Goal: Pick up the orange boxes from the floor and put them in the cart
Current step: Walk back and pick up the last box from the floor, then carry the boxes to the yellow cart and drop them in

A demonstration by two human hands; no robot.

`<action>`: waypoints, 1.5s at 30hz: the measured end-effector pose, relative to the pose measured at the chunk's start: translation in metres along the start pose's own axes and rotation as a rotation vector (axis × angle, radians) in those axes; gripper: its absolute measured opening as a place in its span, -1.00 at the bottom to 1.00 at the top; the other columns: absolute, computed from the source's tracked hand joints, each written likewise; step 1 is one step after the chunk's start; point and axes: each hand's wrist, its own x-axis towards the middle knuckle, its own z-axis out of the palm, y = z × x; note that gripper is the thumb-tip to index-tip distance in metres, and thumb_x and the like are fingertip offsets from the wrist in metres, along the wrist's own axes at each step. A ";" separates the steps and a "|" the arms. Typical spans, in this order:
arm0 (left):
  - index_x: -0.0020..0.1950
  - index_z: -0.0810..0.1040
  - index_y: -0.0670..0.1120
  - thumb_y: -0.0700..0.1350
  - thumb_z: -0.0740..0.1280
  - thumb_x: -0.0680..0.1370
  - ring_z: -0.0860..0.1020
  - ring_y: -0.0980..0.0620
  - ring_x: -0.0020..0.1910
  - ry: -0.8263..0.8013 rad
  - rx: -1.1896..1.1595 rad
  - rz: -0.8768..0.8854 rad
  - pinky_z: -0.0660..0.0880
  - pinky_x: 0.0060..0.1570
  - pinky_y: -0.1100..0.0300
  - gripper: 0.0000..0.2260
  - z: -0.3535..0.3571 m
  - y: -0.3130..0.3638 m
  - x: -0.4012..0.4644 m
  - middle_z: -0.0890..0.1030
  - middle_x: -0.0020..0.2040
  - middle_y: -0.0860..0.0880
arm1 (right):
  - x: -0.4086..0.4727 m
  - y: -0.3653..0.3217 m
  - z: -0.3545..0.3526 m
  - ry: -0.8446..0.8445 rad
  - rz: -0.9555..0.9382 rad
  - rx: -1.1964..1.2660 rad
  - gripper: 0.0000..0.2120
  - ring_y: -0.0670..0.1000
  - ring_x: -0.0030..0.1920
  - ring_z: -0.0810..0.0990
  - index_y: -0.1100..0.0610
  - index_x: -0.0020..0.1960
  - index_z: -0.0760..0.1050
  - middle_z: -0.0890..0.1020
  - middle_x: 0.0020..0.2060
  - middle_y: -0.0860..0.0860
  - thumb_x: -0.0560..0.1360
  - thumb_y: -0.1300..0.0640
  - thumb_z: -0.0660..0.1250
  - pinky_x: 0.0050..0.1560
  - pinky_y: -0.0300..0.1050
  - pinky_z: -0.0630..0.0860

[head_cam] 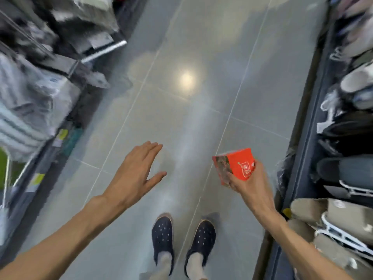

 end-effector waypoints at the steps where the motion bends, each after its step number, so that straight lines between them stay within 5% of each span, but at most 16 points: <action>1: 0.57 0.17 -0.03 0.28 0.15 0.59 0.15 0.00 0.55 0.044 0.003 -0.008 0.07 0.53 0.04 -0.36 -0.035 0.006 -0.007 0.28 0.55 -0.03 | -0.009 -0.037 -0.021 -0.004 -0.082 -0.025 -0.34 -0.06 -0.08 0.57 -0.20 0.17 0.32 0.56 -0.04 -0.17 0.24 -0.49 0.45 -0.12 0.11 0.58; 9: 0.50 0.33 -0.08 0.32 0.18 0.57 0.24 -0.03 0.52 0.371 0.072 -0.115 0.18 0.48 -0.05 -0.36 -0.300 0.029 -0.121 0.36 0.49 -0.05 | -0.107 -0.318 -0.147 -0.122 -0.650 -0.182 -0.38 -0.11 -0.12 0.53 -0.17 0.20 0.36 0.56 -0.08 -0.17 0.27 -0.42 0.45 -0.15 -0.01 0.57; 14: 0.50 0.33 -0.05 0.34 0.16 0.56 0.29 -0.02 0.48 0.543 0.165 -0.242 0.12 0.48 0.11 -0.35 -0.428 0.025 -0.244 0.37 0.48 -0.01 | -0.216 -0.470 -0.182 -0.174 -0.957 -0.298 -0.16 -0.07 0.11 0.47 -0.19 0.44 0.19 0.47 0.08 -0.16 0.27 -0.46 0.37 0.04 -0.02 0.50; 19: 0.52 0.29 -0.02 0.38 0.11 0.54 0.26 -0.02 0.50 0.666 0.223 -0.481 0.15 0.49 0.04 -0.32 -0.491 0.020 -0.380 0.37 0.49 0.00 | -0.322 -0.585 -0.171 -0.332 -1.247 -0.364 -0.06 -0.08 0.13 0.50 -0.13 0.45 0.19 0.48 0.19 -0.17 0.21 -0.52 0.38 0.09 -0.03 0.54; 25: 0.47 0.38 -0.09 0.33 0.15 0.55 0.41 -0.10 0.39 0.796 0.262 -0.818 0.23 0.39 0.09 -0.34 -0.491 0.035 -0.531 0.46 0.41 -0.07 | -0.453 -0.678 -0.109 -0.555 -1.644 -0.453 -0.17 -0.03 0.08 0.55 -0.11 0.34 0.33 0.55 0.10 -0.12 0.20 -0.49 0.37 0.07 -0.01 0.53; 33: 0.46 0.39 -0.08 0.34 0.20 0.53 0.39 -0.07 0.41 0.973 0.272 -1.365 0.33 0.38 -0.04 -0.34 -0.413 0.135 -0.718 0.47 0.40 -0.05 | -0.668 -0.678 -0.009 -0.934 -2.147 -0.515 -0.16 0.03 0.28 0.45 -0.07 0.46 0.25 0.48 0.28 -0.04 0.33 -0.38 0.44 0.18 -0.02 0.44; 39: 0.45 0.40 -0.12 0.35 0.15 0.55 0.44 -0.09 0.34 1.076 0.269 -1.751 0.33 0.34 0.06 -0.33 -0.350 0.256 -0.825 0.50 0.36 -0.11 | -0.845 -0.597 0.003 -1.275 -2.427 -0.454 -0.28 0.01 0.12 0.56 -0.10 0.36 0.38 0.59 0.12 -0.09 0.30 -0.37 0.45 0.06 -0.02 0.49; 45: 0.44 0.40 -0.10 0.34 0.14 0.55 0.43 -0.08 0.29 1.102 0.303 -2.037 0.25 0.28 0.17 -0.35 -0.292 0.349 -0.932 0.49 0.35 -0.09 | -1.010 -0.493 0.002 -1.529 -2.588 -0.464 -0.10 -0.07 0.13 0.53 -0.13 0.46 0.27 0.52 0.20 -0.15 0.26 -0.53 0.34 0.15 -0.03 0.51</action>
